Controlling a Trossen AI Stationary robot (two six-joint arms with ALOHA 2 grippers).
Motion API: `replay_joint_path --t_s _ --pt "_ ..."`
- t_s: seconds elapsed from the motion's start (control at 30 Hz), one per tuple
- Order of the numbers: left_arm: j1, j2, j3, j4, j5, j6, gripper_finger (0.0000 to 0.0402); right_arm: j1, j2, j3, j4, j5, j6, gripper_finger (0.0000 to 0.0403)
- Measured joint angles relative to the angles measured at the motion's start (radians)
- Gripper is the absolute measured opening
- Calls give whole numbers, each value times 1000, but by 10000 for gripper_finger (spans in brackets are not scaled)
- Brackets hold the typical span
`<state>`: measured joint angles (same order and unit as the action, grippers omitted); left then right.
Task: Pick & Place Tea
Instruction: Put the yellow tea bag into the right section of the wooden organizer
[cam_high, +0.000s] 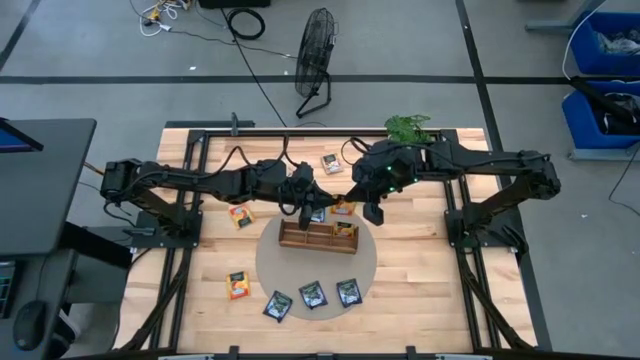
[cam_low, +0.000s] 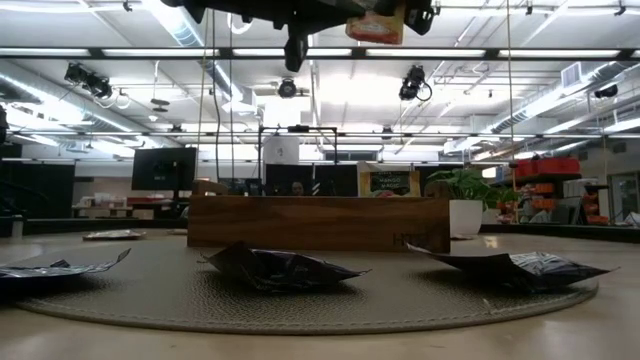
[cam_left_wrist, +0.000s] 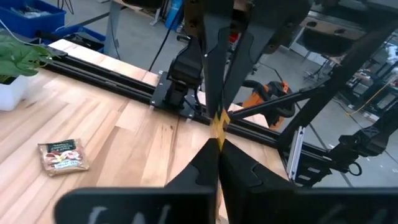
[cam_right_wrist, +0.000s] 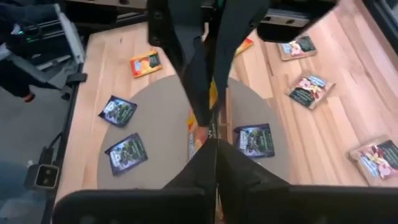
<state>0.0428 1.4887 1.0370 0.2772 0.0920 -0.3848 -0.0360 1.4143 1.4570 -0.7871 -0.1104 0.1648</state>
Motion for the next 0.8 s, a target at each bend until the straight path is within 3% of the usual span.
replay_joint_path --t_s 0.17,0.43,0.67,0.8 --pt "17 -20 0 -20 7 -5 74 12 -21 0 -16 67 39 3" --pt "88 -168 -1 -291 19 5 152 68 -43 0 -53 181 62 1" --pt "118 -320 0 -362 -38 45 153 143 -15 0 -69 300 66 1" --pt "113 -407 0 -434 -68 78 138 174 18 -18 -72 301 64 0"
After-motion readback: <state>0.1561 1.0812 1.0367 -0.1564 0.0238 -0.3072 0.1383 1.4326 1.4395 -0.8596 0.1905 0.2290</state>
